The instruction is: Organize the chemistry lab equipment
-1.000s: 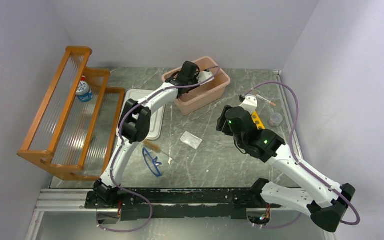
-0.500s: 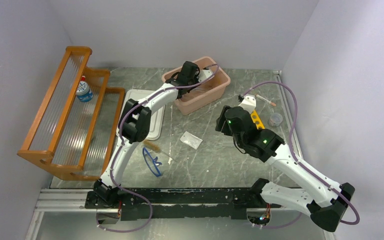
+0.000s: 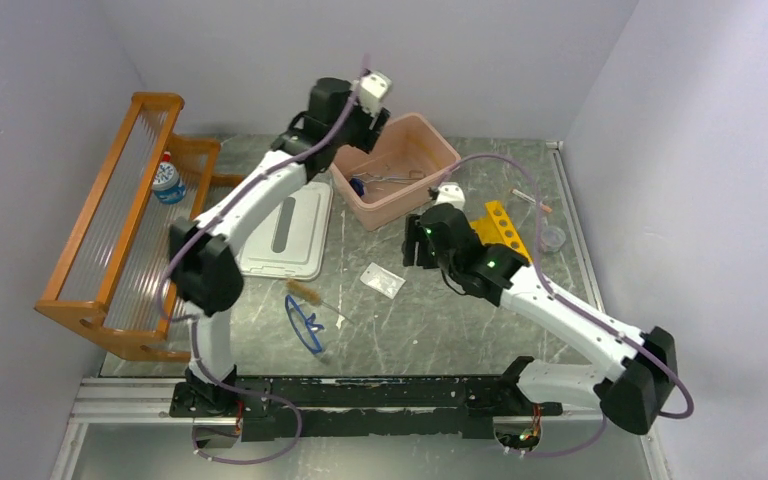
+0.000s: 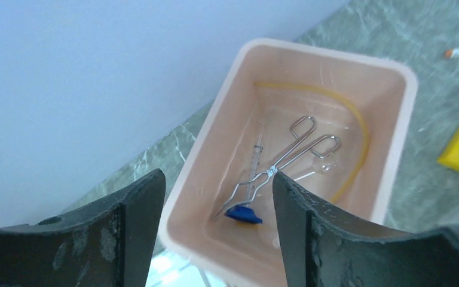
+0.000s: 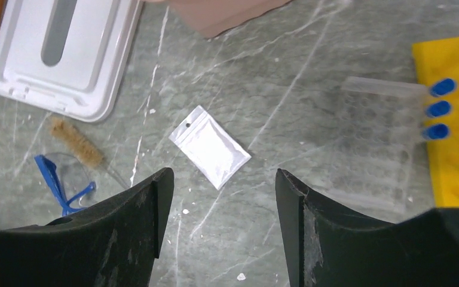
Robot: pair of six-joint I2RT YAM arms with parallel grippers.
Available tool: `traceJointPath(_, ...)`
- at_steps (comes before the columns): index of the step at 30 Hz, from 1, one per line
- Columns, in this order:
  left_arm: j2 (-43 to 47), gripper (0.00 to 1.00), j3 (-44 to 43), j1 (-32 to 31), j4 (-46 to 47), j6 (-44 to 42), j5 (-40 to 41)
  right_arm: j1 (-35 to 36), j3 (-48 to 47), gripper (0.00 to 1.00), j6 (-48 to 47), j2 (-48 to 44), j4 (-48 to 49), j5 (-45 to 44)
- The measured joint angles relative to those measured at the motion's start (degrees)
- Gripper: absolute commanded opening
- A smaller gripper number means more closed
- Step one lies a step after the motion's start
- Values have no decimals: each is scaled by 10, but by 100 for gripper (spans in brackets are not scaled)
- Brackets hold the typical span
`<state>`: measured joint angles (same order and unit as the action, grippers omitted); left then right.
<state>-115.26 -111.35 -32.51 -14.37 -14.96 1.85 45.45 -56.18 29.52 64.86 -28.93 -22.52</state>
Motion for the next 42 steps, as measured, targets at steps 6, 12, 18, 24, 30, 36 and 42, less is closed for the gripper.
traceJointPath(6,172,70,155,37,4,119,7,17,6,65,-40,76,69,80)
traceJointPath(12,299,71,320,46,-16,184,47,95,-1,56,-81,185,138,123)
traceJointPath(18,402,71,413,47,-31,216,113,167,-42,51,-119,324,191,134)
traceJointPath(24,474,71,419,51,-59,251,179,183,-61,46,-130,401,240,145)
traceJointPath(30,514,71,419,53,-77,270,188,184,-73,41,-153,441,266,146)
traceJointPath(36,520,71,422,53,-79,283,180,188,-130,31,-190,485,255,149)
traceJointPath(42,528,72,431,53,-75,289,182,189,-145,13,-214,489,229,141)
